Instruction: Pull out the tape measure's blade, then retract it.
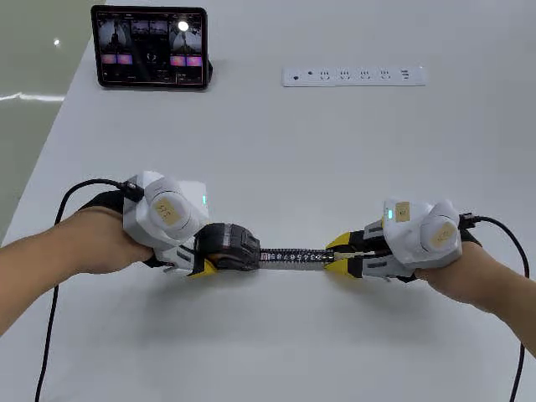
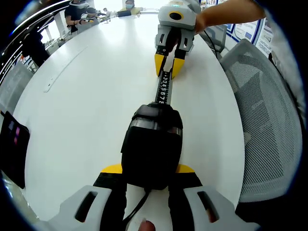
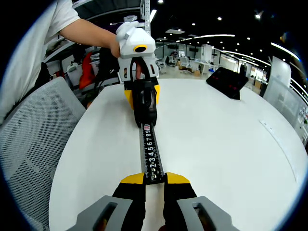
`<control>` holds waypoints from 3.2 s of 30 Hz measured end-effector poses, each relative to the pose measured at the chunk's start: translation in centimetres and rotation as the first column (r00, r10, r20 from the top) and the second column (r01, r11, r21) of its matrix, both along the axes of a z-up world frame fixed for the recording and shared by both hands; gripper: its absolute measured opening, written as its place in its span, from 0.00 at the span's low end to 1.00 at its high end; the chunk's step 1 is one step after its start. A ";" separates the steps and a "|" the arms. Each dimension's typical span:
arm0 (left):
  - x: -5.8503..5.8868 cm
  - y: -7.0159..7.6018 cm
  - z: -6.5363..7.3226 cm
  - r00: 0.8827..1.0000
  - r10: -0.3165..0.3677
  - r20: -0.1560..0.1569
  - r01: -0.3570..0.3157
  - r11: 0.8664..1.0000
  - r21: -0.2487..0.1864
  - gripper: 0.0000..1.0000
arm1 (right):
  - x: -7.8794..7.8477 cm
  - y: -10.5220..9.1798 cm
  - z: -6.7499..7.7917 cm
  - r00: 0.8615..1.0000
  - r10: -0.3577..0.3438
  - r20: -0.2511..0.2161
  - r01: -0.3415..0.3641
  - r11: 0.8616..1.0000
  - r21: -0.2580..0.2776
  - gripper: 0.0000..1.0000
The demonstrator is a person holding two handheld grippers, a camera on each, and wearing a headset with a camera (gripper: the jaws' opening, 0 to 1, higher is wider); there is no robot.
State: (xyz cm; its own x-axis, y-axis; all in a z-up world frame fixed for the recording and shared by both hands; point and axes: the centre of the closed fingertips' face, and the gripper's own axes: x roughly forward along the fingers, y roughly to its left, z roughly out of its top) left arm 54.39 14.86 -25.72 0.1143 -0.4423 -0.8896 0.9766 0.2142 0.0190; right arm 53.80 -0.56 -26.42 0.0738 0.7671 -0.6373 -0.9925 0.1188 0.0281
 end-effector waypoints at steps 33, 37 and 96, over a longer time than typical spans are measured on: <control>0.0 0.0 0.0 1.000 0.002 -0.004 -0.002 1.000 0.009 0.28 | -0.3 -4.1 0.2 1.000 -0.021 0.015 0.022 0.998 -0.056 0.10; 0.0 0.1 -0.1 1.000 0.003 -0.004 -0.003 1.000 0.010 0.28 | -0.3 -4.5 0.4 1.000 -0.020 0.018 0.021 0.998 -0.064 0.10; 0.2 0.1 -0.1 1.000 0.005 0.000 -0.005 1.000 0.010 0.28 | -0.3 -11.7 0.4 0.998 -0.051 0.030 0.056 0.980 -0.190 0.09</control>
State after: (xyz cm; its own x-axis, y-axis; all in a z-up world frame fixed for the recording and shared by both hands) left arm 54.54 14.99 -25.81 0.1163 -0.4325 -0.8941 0.9756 0.2184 0.0212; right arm 53.47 -12.23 -25.98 0.1293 0.6259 -0.7691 -0.9847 0.1725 -0.0252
